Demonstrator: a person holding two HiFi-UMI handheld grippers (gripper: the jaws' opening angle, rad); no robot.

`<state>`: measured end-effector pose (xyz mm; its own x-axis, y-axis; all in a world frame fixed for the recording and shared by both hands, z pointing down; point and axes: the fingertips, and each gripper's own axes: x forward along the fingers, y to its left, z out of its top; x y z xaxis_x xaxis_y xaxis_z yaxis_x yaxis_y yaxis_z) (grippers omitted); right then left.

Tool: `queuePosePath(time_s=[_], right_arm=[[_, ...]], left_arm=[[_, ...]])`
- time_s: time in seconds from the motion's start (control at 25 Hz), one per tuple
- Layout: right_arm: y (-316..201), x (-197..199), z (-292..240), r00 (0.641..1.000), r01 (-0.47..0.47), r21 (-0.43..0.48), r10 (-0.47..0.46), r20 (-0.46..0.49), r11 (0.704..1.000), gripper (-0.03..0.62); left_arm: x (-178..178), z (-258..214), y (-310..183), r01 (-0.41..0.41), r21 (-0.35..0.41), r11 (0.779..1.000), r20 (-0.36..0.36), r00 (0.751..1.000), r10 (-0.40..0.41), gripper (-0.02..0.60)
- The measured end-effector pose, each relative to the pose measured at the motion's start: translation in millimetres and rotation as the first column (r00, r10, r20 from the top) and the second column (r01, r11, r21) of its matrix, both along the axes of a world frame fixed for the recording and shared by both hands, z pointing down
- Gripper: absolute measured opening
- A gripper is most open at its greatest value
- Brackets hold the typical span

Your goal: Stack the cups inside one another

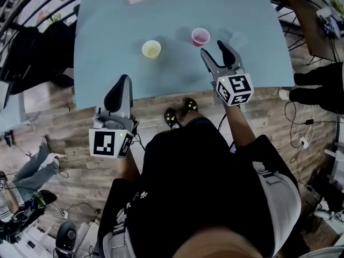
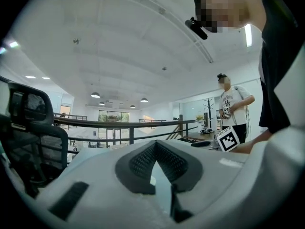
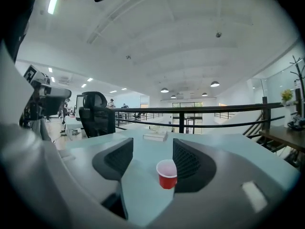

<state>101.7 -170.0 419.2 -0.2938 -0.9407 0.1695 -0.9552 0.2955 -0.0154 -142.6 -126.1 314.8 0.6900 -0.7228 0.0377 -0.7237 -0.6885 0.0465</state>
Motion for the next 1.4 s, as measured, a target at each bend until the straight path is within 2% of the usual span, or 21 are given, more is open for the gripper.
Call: queuePosePath(time_s=[0.2,0.56,1.0,1.4], right_arm=[[-26.0,12.0,25.0,1.000,0.017,-0.056,-0.019,-0.023,0.998,0.291],[-63.4,19.5,76.3,0.997,0.040,-0.154,-0.048,-0.054,0.987,0.339],[-91.0,23.3,116.7,0.994,0.059,-0.232,-0.079,-0.077,0.971,0.377],[-94.9,20.0,131.1,0.992,0.070,-0.264,-0.095,-0.085,0.962,0.359]], left_arm=[[-2.6,8.8,-3.8,0.093,-0.042,0.995,0.070,0.994,-0.090,-0.012],[-6.0,4.9,-9.2,0.199,-0.027,0.980,0.124,0.973,-0.195,-0.012],[-14.7,16.2,-2.1,0.291,-0.047,0.956,0.164,0.946,-0.280,-0.012],[-29.7,21.0,0.6,0.337,-0.057,0.940,0.153,0.933,-0.325,-0.012]])
